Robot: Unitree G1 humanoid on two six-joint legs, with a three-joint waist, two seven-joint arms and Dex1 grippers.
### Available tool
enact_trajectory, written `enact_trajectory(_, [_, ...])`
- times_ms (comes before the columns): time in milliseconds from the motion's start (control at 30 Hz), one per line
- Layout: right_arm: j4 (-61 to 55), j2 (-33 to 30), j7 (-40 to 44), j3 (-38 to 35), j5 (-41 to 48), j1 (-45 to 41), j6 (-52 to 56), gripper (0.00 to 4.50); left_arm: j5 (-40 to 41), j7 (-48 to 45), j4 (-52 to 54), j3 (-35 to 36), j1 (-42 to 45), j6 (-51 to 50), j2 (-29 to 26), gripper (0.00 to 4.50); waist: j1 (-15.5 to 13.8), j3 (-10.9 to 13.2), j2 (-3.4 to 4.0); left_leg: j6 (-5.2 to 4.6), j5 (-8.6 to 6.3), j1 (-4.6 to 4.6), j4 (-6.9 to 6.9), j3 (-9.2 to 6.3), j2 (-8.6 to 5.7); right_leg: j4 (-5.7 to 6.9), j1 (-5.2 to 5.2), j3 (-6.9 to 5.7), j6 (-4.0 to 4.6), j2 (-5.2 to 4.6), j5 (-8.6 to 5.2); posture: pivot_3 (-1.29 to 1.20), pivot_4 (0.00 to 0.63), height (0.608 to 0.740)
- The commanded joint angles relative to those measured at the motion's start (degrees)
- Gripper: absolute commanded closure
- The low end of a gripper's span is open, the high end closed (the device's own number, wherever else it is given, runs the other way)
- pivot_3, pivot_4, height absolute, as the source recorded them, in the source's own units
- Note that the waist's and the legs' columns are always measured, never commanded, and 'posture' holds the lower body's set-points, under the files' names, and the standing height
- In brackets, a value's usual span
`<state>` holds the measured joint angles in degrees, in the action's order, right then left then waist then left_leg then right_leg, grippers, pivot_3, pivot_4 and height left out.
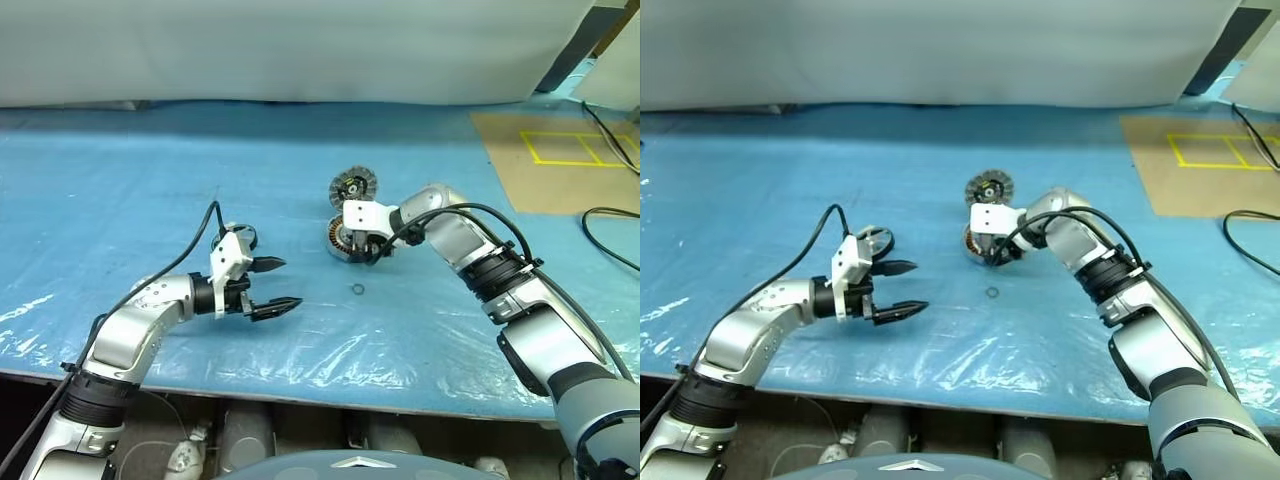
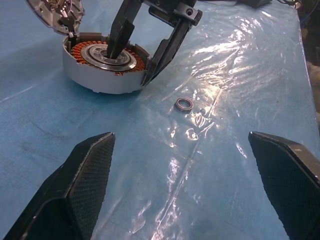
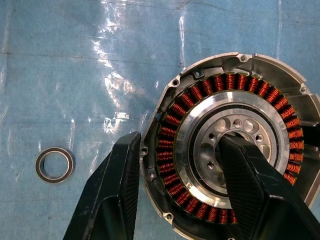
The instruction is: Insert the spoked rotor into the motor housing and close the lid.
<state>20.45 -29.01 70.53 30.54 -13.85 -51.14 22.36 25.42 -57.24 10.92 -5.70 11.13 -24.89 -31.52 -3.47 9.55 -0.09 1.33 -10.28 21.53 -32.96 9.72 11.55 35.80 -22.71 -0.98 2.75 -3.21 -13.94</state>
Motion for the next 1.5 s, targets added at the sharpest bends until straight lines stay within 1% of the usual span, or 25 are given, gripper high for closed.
enact_trajectory(33, [-3.58, 0.94, 2.06, -0.92, 1.47, -1.51, 2.7, 2.43, 1.09, 0.15, 1.32, 0.93, 0.82, 0.36, 0.39, 0.0, 0.08, 0.0, 0.01, 0.0, 0.0, 0.01, 0.0, 0.01, 0.04, 0.0, -0.03, 0.0, 0.0, 0.04, 0.0, 0.0, 0.15, 0.74])
enact_trajectory(200, [-15.36, -0.51, 7.56, -0.67, 3.93, -0.9, 6.76, 2.43, 2.08, 0.33, 0.4, 3.04, 1.59, 0.53, 0.12, 0.0, 0.22, 0.02, 0.01, 0.02, 0.04, 0.55, 0.02, 0.05, 0.08, -0.01, -0.57, 0.0, 0.01, 0.11, 0.01, 0.0, 0.15, 0.74])
enact_trajectory(233, [-16.94, -0.78, 7.92, -0.45, 3.87, -0.71, 7.08, 2.43, 2.0, 0.23, 0.2, 3.17, 1.61, 0.62, -0.1, 0.0, 0.24, 0.02, 0.01, -0.13, 0.13, 0.61, 0.02, 0.05, 0.09, -0.01, -0.61, 0.0, 0.01, 0.12, 0.01, 0.0, 0.15, 0.74])
enact_trajectory(300, [-18.77, -1.38, 8.56, 0.26, 3.75, -0.48, 6.39, 2.43, 1.74, 0.15, -0.02, 3.38, 1.5, 0.79, -0.55, 0.0, 0.25, 0.03, 0.01, -0.14, 0.13, 0.63, 0.1, 0.07, 0.1, -0.01, -0.64, -0.04, 0.01, 0.12, 0.01, 0.0, 0.15, 0.74])
enact_trajectory(400, [-21.52, -2.54, 11.97, 1.54, 5.23, -0.16, 5.74, 2.43, 1.77, 0.19, 0.14, 3.84, 1.78, 0.52, -1.2, 0.0, -0.05, 0.04, 0.0, -0.14, 0.12, 0.64, 0.15, 0.07, 0.1, -0.04, -0.63, -0.07, 0.01, 0.1, 0.01, 0.0, 0.15, 0.74])
enact_trajectory(500, [-23.25, -3.12, 13.33, 3.39, 5.02, 0.35, 6.9, 2.43, 2.11, 0.11, 0.53, 4.16, 1.72, 0.01, -1.82, 0.0, -0.38, 0.04, 0.0, -0.11, 0.1, 0.62, 0.14, 0.07, 0.1, -0.04, -0.63, -0.08, 0.01, 0.09, 0.01, 0.0, 0.15, 0.74])
enact_trajectory(600, [-24.61, -4.01, 15.12, 4.92, 4.95, 0.26, 9.14, 2.43, 2.31, 0.32, 1.27, 4.11, 1.04, -0.42, -2.05, 0.0, -0.42, 0.05, 0.02, 0.02, 0.02, 0.59, 0.14, 0.07, 0.11, -0.02, -0.62, -0.08, 0.01, 0.1, 0.01, 0.0, 0.15, 0.74])
enact_trajectory(733, [-27.63, -5.24, 17.79, 8.32, 4.7, -0.44, 15.51, 2.43, 2.9, 0.85, 2.79, 3.88, -0.04, -1.41, -1.97, 0.0, -0.44, 0.05, 0.02, 0.03, 0.03, 0.59, 0.12, 0.08, 0.1, -0.03, -0.6, -0.07, 0.01, 0.09, 0.01, 0.0, 0.15, 0.74])
enact_trajectory(933, [-24.73, -0.79, 14.38, 14.55, 2.01, -1.72, 27.07, 2.43, 3.44, 1.68, 4.8, 3.47, -1.08, -2.93, -1.79, 0.0, -0.16, 0.04, 0.01, 0.04, 0.02, 0.44, 0.13, 0.08, 0.14, 0.02, -0.54, -0.04, 0.03, 0.12, 0.0, 0.0, 0.15, 0.74])
enact_trajectory(1100, [-22.3, 4.09, 11.12, 17.3, 2.12, -3.28, 36.9, 2.43, 3.33, 2.01, 5.02, 3.36, -1.2, -3.41, -1.76, 0.0, 0.37, 0.02, -0.02, 0.07, 0.0, -0.13, 0.18, 0.11, 0.15, 0.01, -0.06, 0.09, 0.06, 0.12, -0.02, 0.0, 0.15, 0.74])
enact_trajectory(1200, [-21.28, 4.67, 10.45, 18.65, 2.82, -4.07, 39.39, 2.43, 3.48, 2.1, 5.35, 3.39, -1.29, -3.71, -1.79, 0.0, 0.88, 0.02, -0.02, 0.07, -0.01, -0.56, 0.25, 0.07, 0.14, 0.02, 0.21, 0.26, 0.04, 0.12, -0.03, 0.0, 0.15, 0.74])
enact_trajectory(1300, [-21.86, 4.79, 10.38, 19.71, 4.06, -4.32, 41.38, 2.43, 3.36, 2.15, 5.24, 3.34, -1.07, -3.82, -1.68, 0.0, 0.92, 0.02, -0.02, 0.07, -0.01, -0.67, 0.26, 0.06, 0.14, 0.02, 0.28, 0.31, 0.04, 0.12, -0.03, 0.0, 0.15, 0.74])
enact_trajectory(1400, [-22.29, 4.73, 9.62, 20.19, 4.63, -3.93, 40.56, 2.43, 3.11, 2.31, 4.86, 3.17, -0.59, -3.7, -1.44, 0.0, 0.92, 0.01, -0.04, 0.08, 0.0, -0.66, 0.28, 0.07, 0.14, -0.04, 0.28, 0.33, 0.04, 0.12, -0.03, 0.0, 0.15, 0.74])
enact_trajectory(1500, [-21.84, 4.33, 9.7, 20.92, 5.26, -4.42, 40.15, 1.7, 3.03, 2.36, 4.53, 3.13, -0.25, -3.5, -1.33, 0.0, 0.91, 0.01, -0.03, 0.1, 0.0, -0.66, 0.35, 0.08, 0.13, -0.08, 0.23, 0.39, 0.04, 0.12, -0.03, 0.0, 0.15, 0.74])
